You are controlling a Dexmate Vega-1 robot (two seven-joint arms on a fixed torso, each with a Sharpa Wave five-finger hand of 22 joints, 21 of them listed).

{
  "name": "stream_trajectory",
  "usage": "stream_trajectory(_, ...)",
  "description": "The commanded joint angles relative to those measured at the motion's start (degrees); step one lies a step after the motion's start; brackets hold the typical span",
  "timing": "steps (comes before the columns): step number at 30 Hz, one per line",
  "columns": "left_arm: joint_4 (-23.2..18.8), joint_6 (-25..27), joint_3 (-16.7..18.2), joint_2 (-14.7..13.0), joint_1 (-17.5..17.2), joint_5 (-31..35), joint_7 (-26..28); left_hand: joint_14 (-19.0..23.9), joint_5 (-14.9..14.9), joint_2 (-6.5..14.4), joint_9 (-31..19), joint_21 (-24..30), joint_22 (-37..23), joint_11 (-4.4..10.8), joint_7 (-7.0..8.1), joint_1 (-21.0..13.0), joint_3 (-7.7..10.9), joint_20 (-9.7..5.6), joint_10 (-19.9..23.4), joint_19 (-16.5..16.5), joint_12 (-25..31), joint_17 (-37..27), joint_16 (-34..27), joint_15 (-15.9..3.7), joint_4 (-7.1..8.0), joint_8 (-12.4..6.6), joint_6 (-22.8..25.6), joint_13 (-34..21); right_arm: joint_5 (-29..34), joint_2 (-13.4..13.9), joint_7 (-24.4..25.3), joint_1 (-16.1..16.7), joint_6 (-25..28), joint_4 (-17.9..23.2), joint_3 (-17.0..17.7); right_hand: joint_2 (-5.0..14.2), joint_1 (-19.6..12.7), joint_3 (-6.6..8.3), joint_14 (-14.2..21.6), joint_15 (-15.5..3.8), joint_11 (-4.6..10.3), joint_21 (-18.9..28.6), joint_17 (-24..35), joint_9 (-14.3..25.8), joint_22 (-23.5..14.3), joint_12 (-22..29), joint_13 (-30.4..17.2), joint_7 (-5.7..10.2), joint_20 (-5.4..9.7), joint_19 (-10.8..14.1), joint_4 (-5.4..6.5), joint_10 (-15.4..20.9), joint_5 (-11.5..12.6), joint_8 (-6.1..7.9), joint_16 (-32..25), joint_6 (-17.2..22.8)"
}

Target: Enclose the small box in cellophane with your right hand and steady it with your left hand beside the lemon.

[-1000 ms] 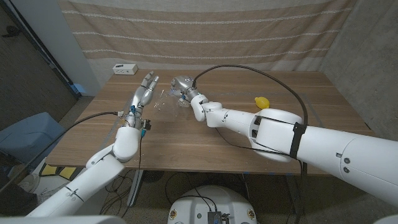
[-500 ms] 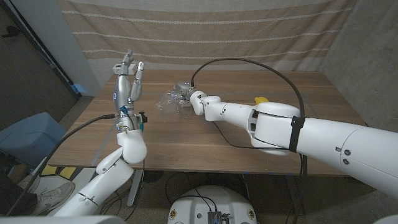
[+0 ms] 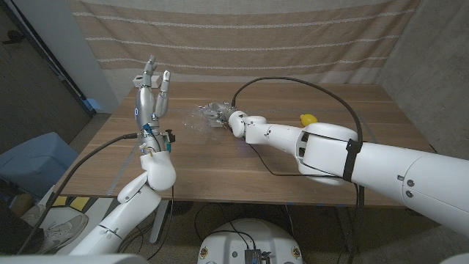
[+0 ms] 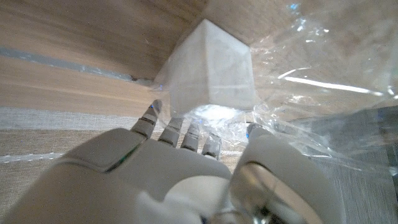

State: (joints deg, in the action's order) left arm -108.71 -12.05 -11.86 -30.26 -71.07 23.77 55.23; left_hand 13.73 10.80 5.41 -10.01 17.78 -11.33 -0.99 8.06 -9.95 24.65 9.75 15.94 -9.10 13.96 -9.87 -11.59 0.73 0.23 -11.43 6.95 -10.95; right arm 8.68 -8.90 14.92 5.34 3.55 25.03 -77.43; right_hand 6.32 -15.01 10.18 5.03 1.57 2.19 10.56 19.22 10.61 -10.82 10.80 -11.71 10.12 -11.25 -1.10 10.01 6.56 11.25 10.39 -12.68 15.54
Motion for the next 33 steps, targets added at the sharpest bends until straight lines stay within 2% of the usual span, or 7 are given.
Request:
stream_trajectory(1, 0.13, -0.34, 0.21, 0.79, 0.47, -2.82, -3.41, -0.38, -0.19, 0.23, -0.14, -0.26, -0.24, 0.06, 0.06, -0.89, 0.72, 0.12, -0.48, 0.56, -0.3, -0.11, 0.53, 0.09, -0.52, 0.25, -0.03, -0.15, 2.69, -1.15, 2.52, 1.76, -1.34, -2.56, -1.54, -4.4, 3.64, -3.34, -2.3, 1.46, -0.17, -0.04, -0.7, -0.09, -0.12, -0.16, 0.01, 0.26, -0.94, -4.36, -1.61, -2.67, 0.62, -0.14, 0.93, -2.1)
stream_trajectory(12, 0.16, -1.38, 0.85, 1.18, 0.08, -4.77, -5.08, -0.5, -0.42, 0.49, -0.15, -0.41, -0.28, 0.05, -0.01, -1.62, 1.35, 0.02, -0.58, 0.71, -0.64, -0.1, 0.75, 0.09, -1.3, 0.49, -0.19, -0.18, 7.78, -2.35, 2.86, 2.45, 2.29, -2.04, -5.41, -1.8, -5.29, 0.38, -13.43, 0.71, 1.21, 0.1, -3.8, -0.05, 0.22, -0.67, 0.32, 1.63, -0.87, -12.08, -9.16, -14.66, 0.88, -0.43, 2.15, -12.31)
stream_trajectory(16, 0.32, -1.62, 0.92, 1.23, 0.15, -4.94, -5.55, -0.45, -0.49, 0.53, -0.15, -0.44, -0.29, 0.0, -0.02, -1.8, 1.53, 0.04, -0.65, 0.71, -0.76, -0.11, 0.77, 0.16, -1.53, 0.56, -0.26, -0.19, 10.18, -3.41, 4.88, 2.88, 3.46, -2.84, -7.08, 3.24, -12.3, 5.24, -18.73, -0.6, 1.09, 0.64, -5.54, 0.06, 0.42, -0.23, 0.3, 2.0, -0.44, -13.69, -13.55, -20.76, 0.3, -0.23, 1.8, -19.35)
stream_trajectory(21, 0.49, -2.19, 1.03, 1.32, 0.12, -5.33, -6.02, -0.41, -0.55, 0.55, -0.16, -0.48, -0.31, 0.0, -0.02, -1.93, 1.67, 0.07, -0.67, 0.75, -0.85, -0.11, 0.79, 0.14, -1.73, 0.65, -0.41, -0.2, 11.95, -3.79, 7.6, 3.18, 2.52, -4.18, -7.91, 4.43, -18.36, 9.76, -18.43, -0.8, 0.07, 1.91, -6.37, 0.19, 0.46, 0.47, 0.14, 1.5, 0.16, -10.33, -16.88, -22.05, 0.07, 0.1, 0.84, -23.34)
stream_trajectory(25, 0.57, -2.62, 1.09, 1.35, 0.13, -5.22, -6.2, -0.32, -0.61, 0.59, -0.16, -0.5, -0.33, 0.05, -0.06, -2.03, 1.82, 0.15, -0.67, 0.73, -0.95, -0.13, 0.79, 0.21, -1.93, 0.72, -0.54, -0.22, 12.5, -3.22, 6.16, 2.94, 2.14, -3.74, -8.16, 4.78, -24.15, 14.15, -15.46, -0.67, 0.88, 3.98, -6.67, 0.24, 0.54, 1.1, 0.11, 2.53, 1.13, -2.62, -18.48, -20.79, -0.16, 0.74, -0.44, -22.74)
stream_trajectory(27, 0.5, -2.69, 1.12, 1.43, 0.13, -5.13, -6.25, -0.31, -0.63, 0.59, -0.16, -0.52, -0.34, 0.04, -0.1, -2.06, 1.87, 0.18, -0.69, 0.75, -0.99, -0.13, 0.8, 0.24, -2.0, 0.75, -0.61, -0.22, 12.59, -2.29, 6.47, 3.16, 2.6, -2.24, -8.06, 4.31, -26.88, 15.74, -11.7, -1.53, 1.96, 6.05, -6.45, 0.31, 0.41, 1.91, 0.15, 2.53, 4.67, 4.65, -18.35, -18.18, -0.36, 1.31, -1.92, -20.58)
stream_trajectory(33, 0.46, -2.88, 1.17, 1.63, 0.09, -5.35, -6.66, -0.28, -0.66, 0.62, -0.17, -0.55, -0.36, -0.13, -0.16, -2.1, 1.97, 0.21, -0.7, 0.77, -1.06, -0.14, 0.81, 0.19, -2.11, 0.74, -0.57, -0.24, 13.16, -1.02, 7.87, 3.62, 2.62, -1.03, -8.32, 3.72, -30.27, 14.5, 2.7, -5.67, 4.05, 11.34, -5.21, 0.29, 0.17, 5.4, 0.49, 2.29, 11.51, 22.12, -17.49, -1.69, -0.59, 4.95, -8.11, -1.26)
